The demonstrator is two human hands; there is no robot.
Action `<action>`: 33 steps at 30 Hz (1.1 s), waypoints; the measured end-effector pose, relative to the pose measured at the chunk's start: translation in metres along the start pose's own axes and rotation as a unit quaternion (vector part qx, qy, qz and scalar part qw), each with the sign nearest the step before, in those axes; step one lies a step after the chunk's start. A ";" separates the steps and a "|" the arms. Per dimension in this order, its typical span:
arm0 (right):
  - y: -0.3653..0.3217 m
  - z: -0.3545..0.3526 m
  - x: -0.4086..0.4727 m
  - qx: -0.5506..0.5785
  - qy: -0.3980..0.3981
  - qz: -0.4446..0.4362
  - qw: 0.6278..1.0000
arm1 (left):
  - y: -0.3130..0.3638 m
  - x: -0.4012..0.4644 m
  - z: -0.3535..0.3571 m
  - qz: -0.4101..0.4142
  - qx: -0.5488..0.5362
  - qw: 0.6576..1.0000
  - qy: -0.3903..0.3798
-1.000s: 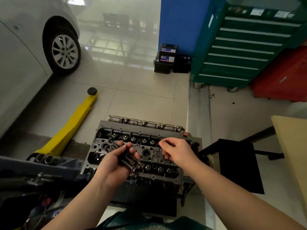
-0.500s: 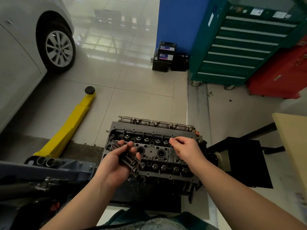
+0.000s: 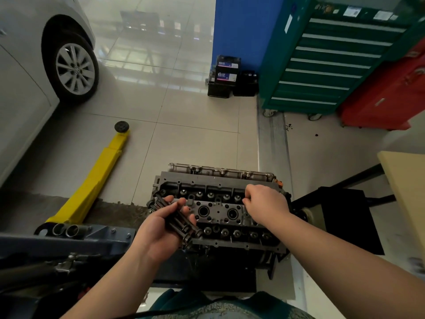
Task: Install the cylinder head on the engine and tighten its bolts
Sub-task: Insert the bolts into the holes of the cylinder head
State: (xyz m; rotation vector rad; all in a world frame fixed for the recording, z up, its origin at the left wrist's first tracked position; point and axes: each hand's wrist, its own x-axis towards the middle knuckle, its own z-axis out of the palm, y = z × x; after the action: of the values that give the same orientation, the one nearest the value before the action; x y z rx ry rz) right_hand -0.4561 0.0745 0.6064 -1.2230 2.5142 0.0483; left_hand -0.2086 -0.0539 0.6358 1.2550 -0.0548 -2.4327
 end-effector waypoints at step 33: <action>-0.092 -0.019 -0.074 0.517 -0.096 0.000 0.851 | -0.002 0.009 0.008 -0.013 0.019 1.000 0.009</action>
State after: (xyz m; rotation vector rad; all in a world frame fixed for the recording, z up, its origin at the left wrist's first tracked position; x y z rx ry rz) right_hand -0.3485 0.0693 0.6587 -0.6806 1.8408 -0.9923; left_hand -0.2203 -0.0565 0.6327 1.3030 -0.0811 -2.4523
